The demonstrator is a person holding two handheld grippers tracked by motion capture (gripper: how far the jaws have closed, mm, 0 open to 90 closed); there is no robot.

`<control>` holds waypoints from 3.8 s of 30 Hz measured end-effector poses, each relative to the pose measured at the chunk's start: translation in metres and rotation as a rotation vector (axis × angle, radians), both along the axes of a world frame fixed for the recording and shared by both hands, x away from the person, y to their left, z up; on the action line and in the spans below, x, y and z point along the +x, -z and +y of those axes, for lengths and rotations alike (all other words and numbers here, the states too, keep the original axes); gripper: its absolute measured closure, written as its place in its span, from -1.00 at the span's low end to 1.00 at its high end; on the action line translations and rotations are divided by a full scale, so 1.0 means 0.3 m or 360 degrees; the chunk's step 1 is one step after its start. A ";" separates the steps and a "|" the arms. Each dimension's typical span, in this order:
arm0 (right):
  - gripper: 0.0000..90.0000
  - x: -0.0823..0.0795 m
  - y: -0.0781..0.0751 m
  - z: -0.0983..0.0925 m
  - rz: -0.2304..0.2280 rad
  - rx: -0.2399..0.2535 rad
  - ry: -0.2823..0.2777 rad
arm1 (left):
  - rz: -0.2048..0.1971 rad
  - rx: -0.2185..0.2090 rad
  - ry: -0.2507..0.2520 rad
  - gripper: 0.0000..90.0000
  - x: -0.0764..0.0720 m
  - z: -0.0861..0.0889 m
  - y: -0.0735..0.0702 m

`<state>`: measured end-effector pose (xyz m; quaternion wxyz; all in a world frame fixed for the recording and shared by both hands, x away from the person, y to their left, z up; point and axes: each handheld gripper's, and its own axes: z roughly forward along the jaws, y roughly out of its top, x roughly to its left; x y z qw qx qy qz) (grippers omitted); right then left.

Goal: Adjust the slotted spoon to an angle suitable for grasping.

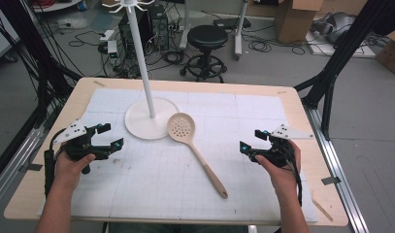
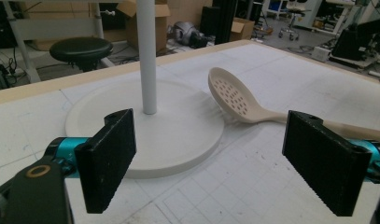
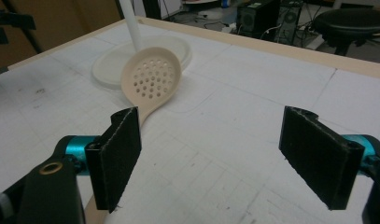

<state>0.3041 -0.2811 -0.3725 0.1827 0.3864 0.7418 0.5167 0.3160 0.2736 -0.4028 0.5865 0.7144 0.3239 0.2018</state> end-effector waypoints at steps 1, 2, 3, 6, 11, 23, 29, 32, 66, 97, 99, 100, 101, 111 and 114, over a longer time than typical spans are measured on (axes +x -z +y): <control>-0.55 0.003 0.001 0.007 0.0005 -0.0011 0.0000 | 0.0000 0.0000 0.0000 -0.60 0.000 0.000 0.000; -0.55 0.006 0.003 0.015 0.0011 -0.0017 -0.0006 | -0.0002 0.0021 0.0006 -0.60 -0.003 -0.003 0.001; -0.55 0.006 0.003 0.015 0.0011 -0.0017 -0.0006 | -0.0002 0.0021 0.0006 -0.60 -0.003 -0.003 0.001; -0.55 0.017 0.012 0.053 0.0053 -0.0067 -0.0029 | -0.0009 0.0035 0.0000 -0.60 -0.003 -0.001 0.000; -0.55 0.026 0.021 0.102 0.0102 -0.0112 -0.0072 | -0.0022 0.0026 -0.0013 -0.61 -0.002 0.006 -0.008; -0.54 0.079 0.038 0.275 0.0203 -0.0314 -0.0188 | -0.0058 0.0034 0.0013 -0.61 -0.008 -0.009 -0.028; -0.54 0.096 0.073 0.358 0.0274 -0.0456 -0.0242 | -0.0057 0.0053 0.0027 -0.61 -0.010 -0.019 -0.027; -0.51 0.098 0.087 0.383 0.0301 -0.0510 -0.0255 | -0.0061 0.0054 0.0028 -0.61 -0.010 -0.020 -0.029; 0.57 0.076 0.183 0.486 0.0500 -0.0751 -0.0373 | -0.0067 0.0111 0.0055 -0.61 -0.014 -0.034 -0.026; 0.44 -0.006 0.145 0.421 0.0461 -0.0713 -0.0562 | -0.0058 0.0121 0.0055 -0.61 -0.009 -0.040 -0.026; 0.45 -0.026 0.155 0.407 0.0476 -0.0755 -0.0562 | -0.0062 0.0124 0.0060 -0.61 -0.011 -0.039 -0.028; 0.55 -0.039 0.170 0.402 0.0487 -0.0814 -0.0557 | -0.0067 0.0114 0.0059 -0.61 -0.013 -0.039 -0.030; 0.56 -0.042 0.177 0.403 0.0480 -0.0823 -0.0557 | -0.0069 0.0108 0.0058 -0.60 -0.014 -0.039 -0.032; 0.59 -0.021 0.173 0.429 0.0424 -0.0859 -0.0661 | -0.0084 0.0100 0.0048 -0.60 -0.018 -0.030 -0.041; 0.59 0.000 0.171 0.488 0.0402 -0.0878 -0.0725 | -0.0093 0.0106 0.0057 -0.60 -0.020 -0.033 -0.047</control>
